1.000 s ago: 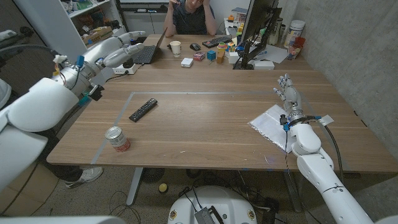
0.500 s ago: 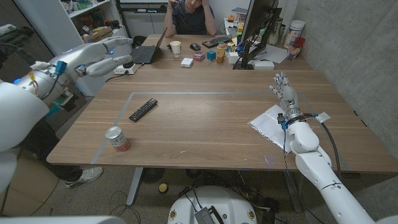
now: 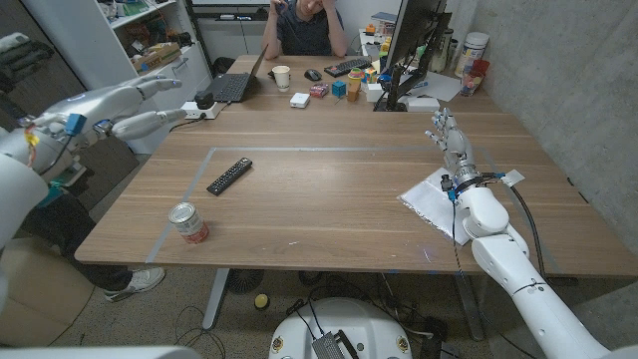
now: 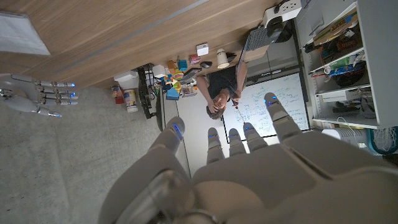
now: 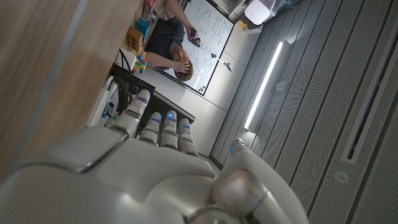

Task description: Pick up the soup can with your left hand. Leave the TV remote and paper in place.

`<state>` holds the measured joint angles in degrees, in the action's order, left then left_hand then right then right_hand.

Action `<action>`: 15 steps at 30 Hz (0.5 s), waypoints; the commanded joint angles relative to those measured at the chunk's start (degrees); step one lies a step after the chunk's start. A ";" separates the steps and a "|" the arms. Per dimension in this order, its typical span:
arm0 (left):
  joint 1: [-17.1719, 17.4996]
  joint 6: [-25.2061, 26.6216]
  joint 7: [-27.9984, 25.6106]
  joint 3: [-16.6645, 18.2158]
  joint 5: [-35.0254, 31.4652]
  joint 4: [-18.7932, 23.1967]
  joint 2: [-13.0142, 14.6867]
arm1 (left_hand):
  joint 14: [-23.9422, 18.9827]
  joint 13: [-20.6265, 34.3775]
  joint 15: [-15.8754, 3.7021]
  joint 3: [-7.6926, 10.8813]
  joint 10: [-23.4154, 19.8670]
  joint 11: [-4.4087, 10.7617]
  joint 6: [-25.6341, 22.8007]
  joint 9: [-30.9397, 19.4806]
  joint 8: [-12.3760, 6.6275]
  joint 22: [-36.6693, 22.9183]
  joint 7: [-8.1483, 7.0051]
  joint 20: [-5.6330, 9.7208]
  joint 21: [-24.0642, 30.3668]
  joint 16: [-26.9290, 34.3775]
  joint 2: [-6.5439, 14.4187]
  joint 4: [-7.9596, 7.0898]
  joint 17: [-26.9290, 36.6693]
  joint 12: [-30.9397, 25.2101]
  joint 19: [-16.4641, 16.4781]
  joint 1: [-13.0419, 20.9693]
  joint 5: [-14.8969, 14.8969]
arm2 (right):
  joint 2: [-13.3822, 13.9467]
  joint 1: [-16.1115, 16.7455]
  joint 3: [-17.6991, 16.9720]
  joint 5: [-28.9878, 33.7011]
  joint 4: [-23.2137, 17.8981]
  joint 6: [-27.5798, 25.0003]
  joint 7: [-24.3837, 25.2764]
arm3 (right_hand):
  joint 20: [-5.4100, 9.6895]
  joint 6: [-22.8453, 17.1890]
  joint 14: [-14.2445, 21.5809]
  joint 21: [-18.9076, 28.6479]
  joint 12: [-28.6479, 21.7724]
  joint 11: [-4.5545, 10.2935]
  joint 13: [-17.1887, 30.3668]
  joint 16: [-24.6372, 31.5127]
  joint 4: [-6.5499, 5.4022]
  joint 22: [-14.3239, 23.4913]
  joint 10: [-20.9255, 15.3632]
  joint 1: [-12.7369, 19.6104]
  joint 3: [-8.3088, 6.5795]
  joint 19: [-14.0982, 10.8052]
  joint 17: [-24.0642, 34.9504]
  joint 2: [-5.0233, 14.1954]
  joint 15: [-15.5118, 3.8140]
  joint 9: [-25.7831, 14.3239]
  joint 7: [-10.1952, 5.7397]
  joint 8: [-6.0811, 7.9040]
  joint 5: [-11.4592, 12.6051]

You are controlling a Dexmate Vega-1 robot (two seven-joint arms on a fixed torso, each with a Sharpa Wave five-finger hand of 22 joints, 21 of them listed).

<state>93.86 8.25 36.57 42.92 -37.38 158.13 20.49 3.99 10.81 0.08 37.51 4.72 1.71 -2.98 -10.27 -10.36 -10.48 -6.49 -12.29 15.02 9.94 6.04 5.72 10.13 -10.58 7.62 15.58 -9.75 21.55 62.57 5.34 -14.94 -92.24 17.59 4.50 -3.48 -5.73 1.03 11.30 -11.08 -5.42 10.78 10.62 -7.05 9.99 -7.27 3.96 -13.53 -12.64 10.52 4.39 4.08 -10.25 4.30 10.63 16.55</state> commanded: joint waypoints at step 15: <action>-3.67 -0.32 8.24 -2.65 -5.99 -5.63 0.67 | 2.44 0.21 0.89 -2.47 3.45 -0.33 3.86 -0.20 0.39 -0.35 -0.51 -0.21 -0.24 0.30 -2.43 1.63 0.17 -0.10 1.53 0.65 -0.46 | 1.38 -1.55 1.09 1.06 -0.74 -0.44 0.57 | 0.07 -0.32 0.36 0.24 -0.20 0.19 0.16 0.48 -0.02 0.10 -0.62 -0.39 0.53 -0.72 0.26 -0.30 0.02 -0.15 -0.24 0.19 0.09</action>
<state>91.38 7.70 41.91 41.88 -42.49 154.95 20.06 5.83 10.81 0.68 35.45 7.36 1.51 0.43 -10.26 -9.91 -10.55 -6.89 -12.42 14.80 9.94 4.23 7.28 10.13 -10.58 8.62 16.17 -9.84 22.39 61.32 6.23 -14.10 -92.40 16.73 4.72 -3.69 -5.73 1.03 11.30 -11.08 -5.20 10.78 10.62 -6.98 9.99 -7.49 3.96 -13.11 -12.85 10.52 4.39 4.08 -10.25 4.30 10.64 16.55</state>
